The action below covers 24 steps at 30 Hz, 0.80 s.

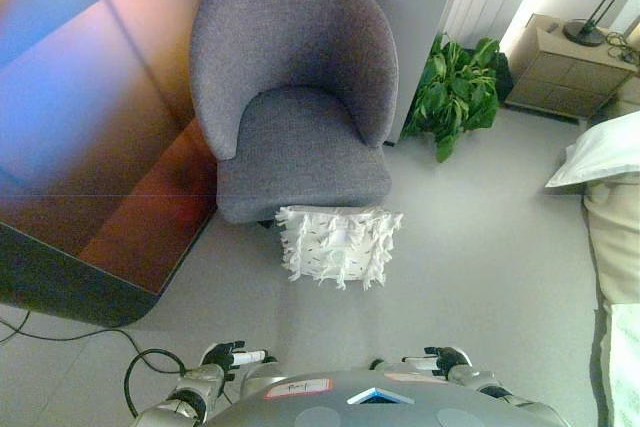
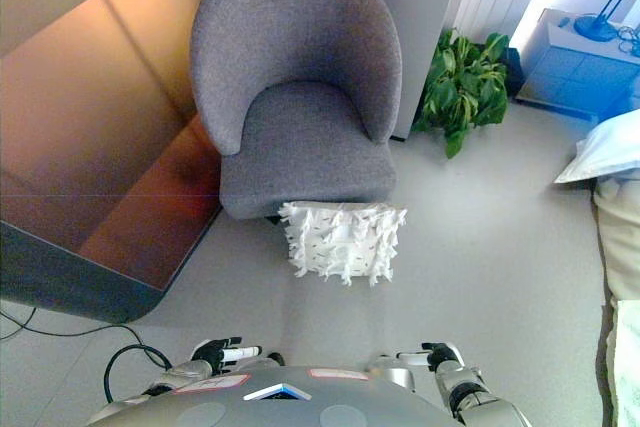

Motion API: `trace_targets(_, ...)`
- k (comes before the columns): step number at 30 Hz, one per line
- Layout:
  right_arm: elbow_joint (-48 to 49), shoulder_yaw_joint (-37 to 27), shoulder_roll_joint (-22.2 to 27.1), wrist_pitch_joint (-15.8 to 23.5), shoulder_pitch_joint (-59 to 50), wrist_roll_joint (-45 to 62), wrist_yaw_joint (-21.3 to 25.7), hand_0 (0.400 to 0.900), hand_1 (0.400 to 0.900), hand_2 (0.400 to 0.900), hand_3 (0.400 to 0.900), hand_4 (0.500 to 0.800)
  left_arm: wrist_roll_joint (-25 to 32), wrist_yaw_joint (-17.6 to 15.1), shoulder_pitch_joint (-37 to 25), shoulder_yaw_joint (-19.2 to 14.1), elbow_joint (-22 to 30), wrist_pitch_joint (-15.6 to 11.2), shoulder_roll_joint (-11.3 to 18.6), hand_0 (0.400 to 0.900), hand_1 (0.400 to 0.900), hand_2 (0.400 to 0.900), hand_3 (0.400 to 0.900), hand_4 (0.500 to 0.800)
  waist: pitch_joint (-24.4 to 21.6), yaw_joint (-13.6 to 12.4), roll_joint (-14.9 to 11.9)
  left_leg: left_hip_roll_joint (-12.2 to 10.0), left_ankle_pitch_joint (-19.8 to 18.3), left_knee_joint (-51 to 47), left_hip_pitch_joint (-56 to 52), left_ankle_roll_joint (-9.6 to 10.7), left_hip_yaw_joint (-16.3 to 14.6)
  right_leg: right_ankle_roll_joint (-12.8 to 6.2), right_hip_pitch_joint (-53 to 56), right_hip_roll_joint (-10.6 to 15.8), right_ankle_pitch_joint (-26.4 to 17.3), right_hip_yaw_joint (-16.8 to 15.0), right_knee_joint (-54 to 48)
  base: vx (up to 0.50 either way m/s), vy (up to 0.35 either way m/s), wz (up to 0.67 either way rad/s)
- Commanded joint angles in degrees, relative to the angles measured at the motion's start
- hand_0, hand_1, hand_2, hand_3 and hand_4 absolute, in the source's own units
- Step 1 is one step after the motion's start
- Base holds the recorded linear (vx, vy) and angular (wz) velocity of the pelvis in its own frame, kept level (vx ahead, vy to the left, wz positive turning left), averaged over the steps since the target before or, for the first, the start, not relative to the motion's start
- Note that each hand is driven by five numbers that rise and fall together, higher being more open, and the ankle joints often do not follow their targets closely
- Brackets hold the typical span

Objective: Pick up the pillow and put it on the sofa.

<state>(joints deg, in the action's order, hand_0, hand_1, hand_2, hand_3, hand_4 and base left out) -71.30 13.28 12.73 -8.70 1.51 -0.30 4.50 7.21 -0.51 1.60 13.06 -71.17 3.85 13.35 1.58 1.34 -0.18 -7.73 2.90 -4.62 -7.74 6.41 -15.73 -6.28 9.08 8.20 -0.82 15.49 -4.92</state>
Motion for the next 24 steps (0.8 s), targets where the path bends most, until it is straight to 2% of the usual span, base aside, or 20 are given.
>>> trace_targets(1,-3.6,2.1,-0.2,-1.2,-3.5,-1.3,-0.4,0.9,0.9,0.9,0.9,0.8,1.6,-1.0,-4.7,-0.4,-3.1,-1.2,-0.4,0.9,0.9,0.9,0.9,0.8,1.3,0.3,-0.3,3.0,-4.5,-0.4,-1.6,-3.0,1.8,-1.46,-0.6,-1.5,0.4,-0.9,0.2,0.0,0.0,0.0)
trace_targets(3,-3.6,2.2,-0.3,-1.2,-3.5,-1.1,-0.4,0.9,0.9,0.9,0.9,0.8,1.6,-1.7,-4.6,-0.4,-3.1,-1.5,-0.3,0.9,0.9,0.9,0.9,0.8,1.3,0.3,-0.4,3.0,-4.5,-0.4,-1.6,-3.0,1.7,-1.45,-0.5,-1.5,0.4,-0.9,0.2,0.0,0.0,0.0)
trace_targets(11,-3.6,2.2,-0.1,-1.3,-3.6,-1.4,-0.2,0.9,0.9,0.9,0.9,0.8,1.8,-0.4,-4.6,-0.7,-3.1,-1.1,-0.1,0.9,0.9,0.9,0.9,0.8,1.5,0.3,-0.4,2.9,-4.5,-0.4,-1.6,-3.0,1.6,-1.45,-0.7,-1.5,0.3,-0.9,0.3,0.0,0.0,0.0)
trace_targets(24,-3.2,2.5,-0.3,-1.9,-3.6,-1.6,-0.2,0.9,0.9,0.9,0.9,0.8,1.8,-0.5,-4.6,-0.5,-3.1,-0.9,-0.4,0.9,0.9,0.9,0.9,0.8,1.9,0.3,-0.2,2.9,-4.4,-0.4,-1.5,-3.0,1.8,-1.37,-0.8,-1.5,0.5,-0.8,0.4,0.0,0.0,0.0)
